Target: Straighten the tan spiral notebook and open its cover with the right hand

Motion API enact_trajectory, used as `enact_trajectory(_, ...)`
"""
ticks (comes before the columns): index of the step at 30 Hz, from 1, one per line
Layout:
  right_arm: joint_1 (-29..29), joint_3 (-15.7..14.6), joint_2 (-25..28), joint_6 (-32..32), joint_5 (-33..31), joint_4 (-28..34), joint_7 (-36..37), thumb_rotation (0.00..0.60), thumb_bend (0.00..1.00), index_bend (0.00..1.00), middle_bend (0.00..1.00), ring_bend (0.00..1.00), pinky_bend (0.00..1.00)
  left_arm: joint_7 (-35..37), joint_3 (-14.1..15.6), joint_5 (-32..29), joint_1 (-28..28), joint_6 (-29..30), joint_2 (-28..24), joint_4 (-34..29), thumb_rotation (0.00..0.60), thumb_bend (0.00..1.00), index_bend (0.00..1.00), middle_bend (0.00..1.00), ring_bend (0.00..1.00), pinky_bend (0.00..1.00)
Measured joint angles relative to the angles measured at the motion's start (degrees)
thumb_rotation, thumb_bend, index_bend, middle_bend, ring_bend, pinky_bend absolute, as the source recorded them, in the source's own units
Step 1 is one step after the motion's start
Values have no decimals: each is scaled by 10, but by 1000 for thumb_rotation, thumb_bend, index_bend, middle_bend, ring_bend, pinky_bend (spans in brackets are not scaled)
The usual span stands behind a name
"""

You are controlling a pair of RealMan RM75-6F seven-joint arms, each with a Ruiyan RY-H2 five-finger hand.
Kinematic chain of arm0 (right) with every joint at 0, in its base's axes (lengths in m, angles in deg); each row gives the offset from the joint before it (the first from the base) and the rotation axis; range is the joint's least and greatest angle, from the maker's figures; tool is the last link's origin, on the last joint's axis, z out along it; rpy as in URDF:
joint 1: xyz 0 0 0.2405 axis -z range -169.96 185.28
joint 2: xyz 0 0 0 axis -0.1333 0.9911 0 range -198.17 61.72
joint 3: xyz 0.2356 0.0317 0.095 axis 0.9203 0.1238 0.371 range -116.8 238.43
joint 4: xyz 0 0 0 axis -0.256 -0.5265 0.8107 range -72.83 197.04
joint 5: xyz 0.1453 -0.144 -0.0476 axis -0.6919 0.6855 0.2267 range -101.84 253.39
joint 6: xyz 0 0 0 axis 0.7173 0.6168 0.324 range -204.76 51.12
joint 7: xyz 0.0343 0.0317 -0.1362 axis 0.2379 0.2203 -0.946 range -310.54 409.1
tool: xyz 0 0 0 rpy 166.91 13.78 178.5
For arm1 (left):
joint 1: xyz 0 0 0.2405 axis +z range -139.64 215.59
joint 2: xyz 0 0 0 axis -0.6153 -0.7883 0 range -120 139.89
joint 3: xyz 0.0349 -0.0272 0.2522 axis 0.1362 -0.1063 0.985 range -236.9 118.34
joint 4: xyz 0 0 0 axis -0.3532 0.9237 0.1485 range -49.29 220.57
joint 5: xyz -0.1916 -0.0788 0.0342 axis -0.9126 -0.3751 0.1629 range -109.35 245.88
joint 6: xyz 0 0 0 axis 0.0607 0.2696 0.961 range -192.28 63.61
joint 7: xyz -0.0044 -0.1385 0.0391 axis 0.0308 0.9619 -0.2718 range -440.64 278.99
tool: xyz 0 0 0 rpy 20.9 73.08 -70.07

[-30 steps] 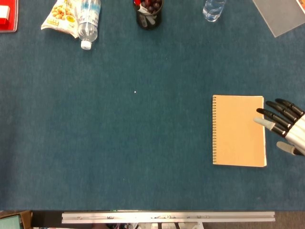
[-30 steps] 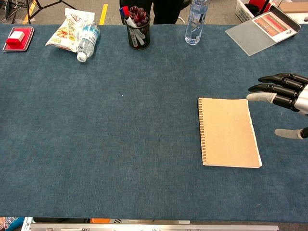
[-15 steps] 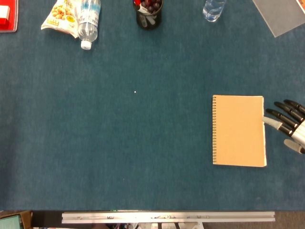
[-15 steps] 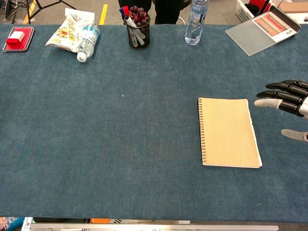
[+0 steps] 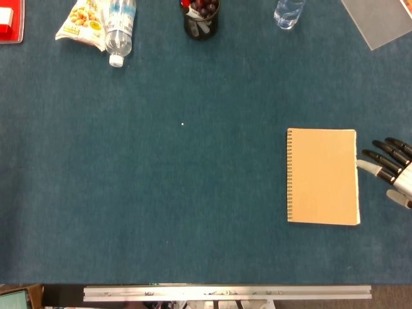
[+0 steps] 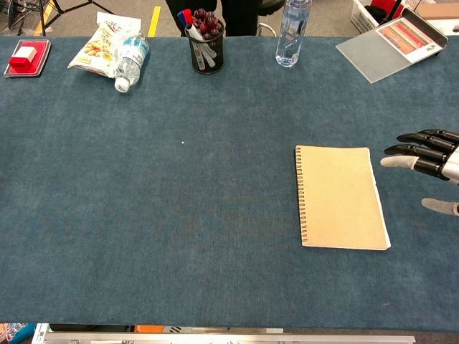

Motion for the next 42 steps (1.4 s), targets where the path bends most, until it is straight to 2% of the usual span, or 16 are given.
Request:
enact_trajectory(15, -9, -5, -54, -5, 2, -61, 25, 600, 264, 185, 170, 100, 170, 9, 2, -7, 3, -5, 1, 7, 600, 357, 253, 62, 108, 279)
enact_trajectory(23, -7, -9, -78, -1, 2, -97, 32, 600, 266, 140, 127, 56, 171, 13, 2, -8, 3, -6, 3, 11, 600, 358, 253, 62, 108, 279)
enact_trajectory(42, -5, -20, -115, -4, -3, -151, 50, 600, 268, 118, 103, 29, 159, 19, 2, -9, 3, -7, 4, 15, 600, 357, 253, 62, 108, 279)
